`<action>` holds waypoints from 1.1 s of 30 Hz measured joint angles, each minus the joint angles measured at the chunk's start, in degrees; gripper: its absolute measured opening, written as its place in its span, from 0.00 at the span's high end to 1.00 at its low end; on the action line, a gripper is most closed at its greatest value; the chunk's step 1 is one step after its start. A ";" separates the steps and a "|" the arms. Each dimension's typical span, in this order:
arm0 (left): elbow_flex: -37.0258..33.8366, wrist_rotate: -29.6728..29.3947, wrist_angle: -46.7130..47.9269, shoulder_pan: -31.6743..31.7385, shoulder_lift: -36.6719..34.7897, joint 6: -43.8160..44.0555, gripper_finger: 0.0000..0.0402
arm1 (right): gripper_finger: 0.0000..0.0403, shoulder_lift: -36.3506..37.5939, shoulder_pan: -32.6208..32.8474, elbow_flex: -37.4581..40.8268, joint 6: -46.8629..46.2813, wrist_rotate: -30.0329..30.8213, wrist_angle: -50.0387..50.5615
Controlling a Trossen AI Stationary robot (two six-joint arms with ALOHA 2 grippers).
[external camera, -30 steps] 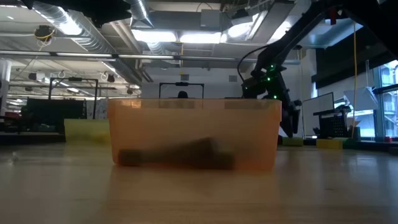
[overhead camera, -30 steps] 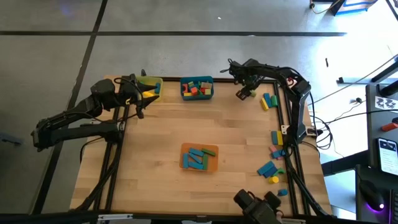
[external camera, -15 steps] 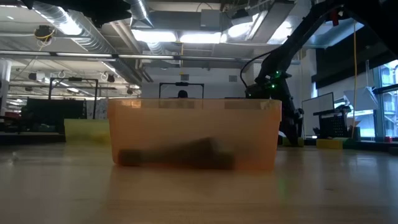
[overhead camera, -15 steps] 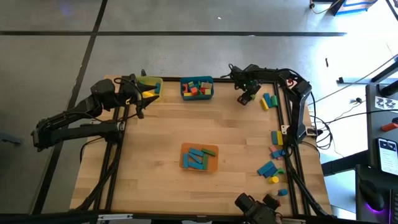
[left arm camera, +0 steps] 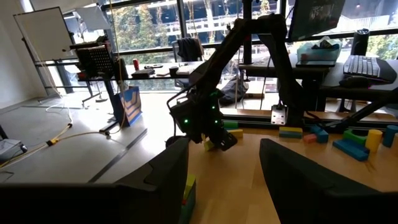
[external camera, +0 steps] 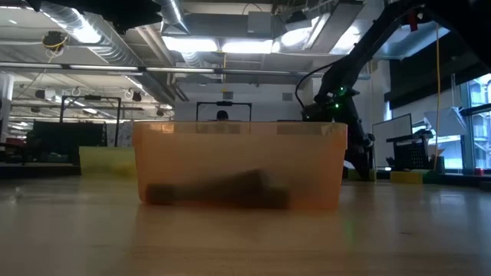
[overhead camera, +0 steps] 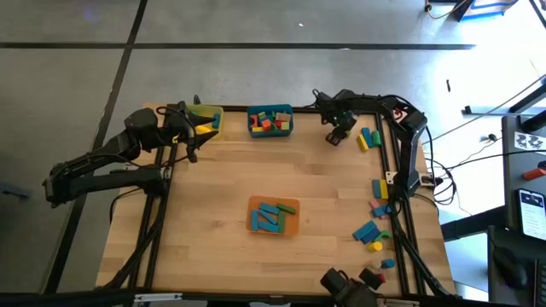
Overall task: Sort blocks by size
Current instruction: Put the light green cylindrical block into the yellow bin
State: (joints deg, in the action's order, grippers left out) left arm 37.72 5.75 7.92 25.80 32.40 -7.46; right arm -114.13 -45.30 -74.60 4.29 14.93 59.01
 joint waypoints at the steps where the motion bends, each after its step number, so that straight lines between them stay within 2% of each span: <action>1: 0.00 -0.01 0.00 0.00 0.00 0.00 0.55 | 0.66 0.46 0.52 0.09 0.01 0.21 0.03; 5: -0.01 -0.01 -0.04 -0.02 0.00 0.00 0.55 | 0.62 2.69 3.02 -1.21 -0.19 -1.07 3.11; 12: 0.01 -0.01 -0.83 -0.01 0.00 0.00 0.55 | 0.67 6.19 8.20 -6.31 -1.37 -0.89 6.01; 16: -0.01 0.01 -0.85 -0.02 0.00 0.00 0.55 | 0.65 7.18 11.78 -10.27 -1.41 -1.05 4.87; 24: 0.01 -0.01 -0.85 -0.01 0.00 0.00 0.55 | 0.62 7.19 17.93 -15.81 -1.02 -9.54 -7.37; 33: 0.01 0.00 -0.85 -0.02 0.01 0.00 0.55 | 0.61 7.19 21.94 -15.90 -0.79 -15.74 -22.94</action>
State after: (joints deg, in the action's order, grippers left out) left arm 37.74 5.75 7.07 25.78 32.41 -7.46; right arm -106.94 -23.36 -90.50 3.50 -0.82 36.06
